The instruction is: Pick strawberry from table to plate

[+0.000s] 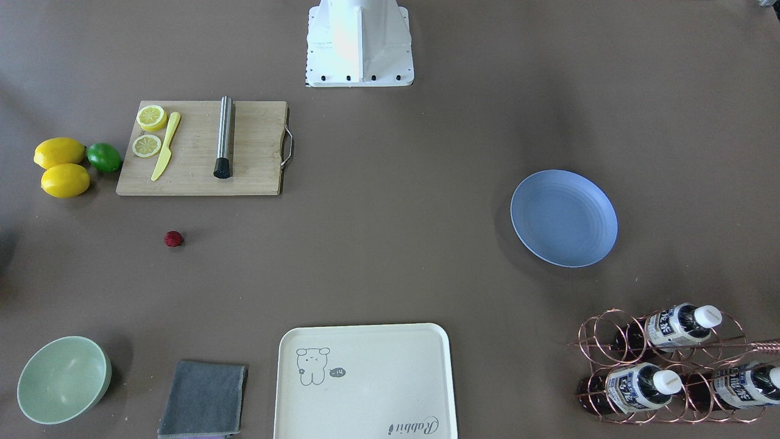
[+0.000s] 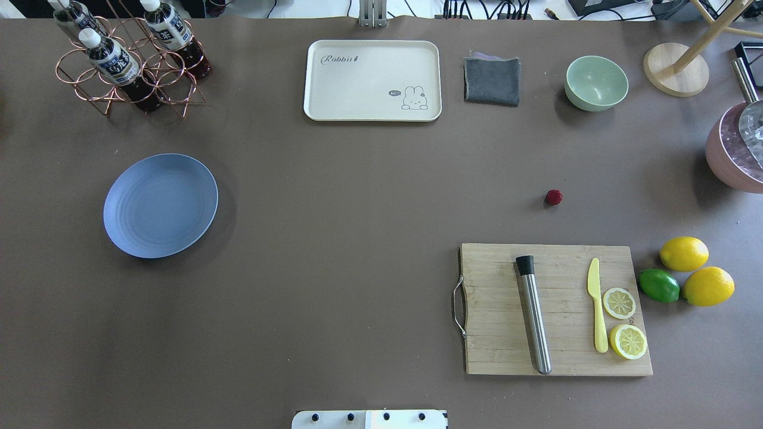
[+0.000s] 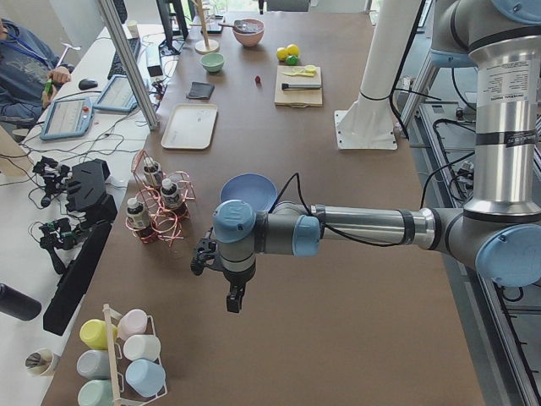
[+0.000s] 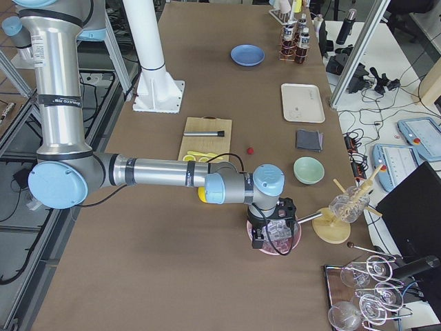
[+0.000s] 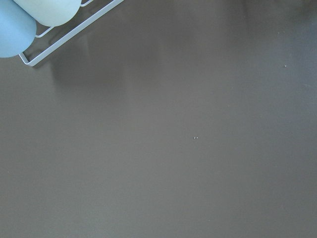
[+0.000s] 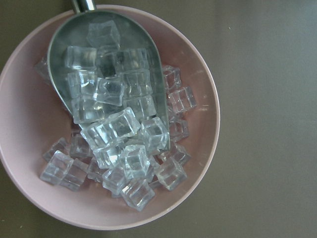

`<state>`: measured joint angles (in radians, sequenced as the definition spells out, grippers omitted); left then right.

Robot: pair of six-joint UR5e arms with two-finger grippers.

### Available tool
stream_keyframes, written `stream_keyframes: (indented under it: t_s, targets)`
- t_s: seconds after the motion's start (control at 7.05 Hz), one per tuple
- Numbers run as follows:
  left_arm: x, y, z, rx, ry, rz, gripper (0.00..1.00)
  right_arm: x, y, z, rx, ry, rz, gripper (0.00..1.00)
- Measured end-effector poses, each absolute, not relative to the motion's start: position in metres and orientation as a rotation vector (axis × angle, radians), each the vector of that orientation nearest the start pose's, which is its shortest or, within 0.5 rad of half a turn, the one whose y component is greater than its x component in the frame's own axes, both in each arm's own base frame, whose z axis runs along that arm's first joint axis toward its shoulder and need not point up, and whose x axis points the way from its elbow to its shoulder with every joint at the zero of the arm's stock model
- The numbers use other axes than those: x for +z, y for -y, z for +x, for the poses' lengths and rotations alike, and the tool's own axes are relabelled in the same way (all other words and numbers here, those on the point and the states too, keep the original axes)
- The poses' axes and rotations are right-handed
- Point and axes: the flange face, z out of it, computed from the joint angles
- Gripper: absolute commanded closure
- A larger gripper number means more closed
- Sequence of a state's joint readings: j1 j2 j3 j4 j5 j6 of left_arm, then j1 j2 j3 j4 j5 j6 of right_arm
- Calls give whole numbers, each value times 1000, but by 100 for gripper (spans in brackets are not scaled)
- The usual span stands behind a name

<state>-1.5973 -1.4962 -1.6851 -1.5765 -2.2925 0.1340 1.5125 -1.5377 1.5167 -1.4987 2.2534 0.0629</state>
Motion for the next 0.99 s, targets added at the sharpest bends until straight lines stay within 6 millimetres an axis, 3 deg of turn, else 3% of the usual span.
stream_keyframes:
  t_s: [0.28, 0.71, 0.99]
  targets:
    - [631, 462, -79, 129, -729, 124, 1, 668, 513, 41, -13, 684, 8, 0]
    - [619, 456, -67, 125, -951, 135, 1, 668, 513, 41, -11, 684, 6, 0]
    - [605, 457, -71, 143, -995, 202, 1, 668, 512, 41, -11, 684, 6, 0]
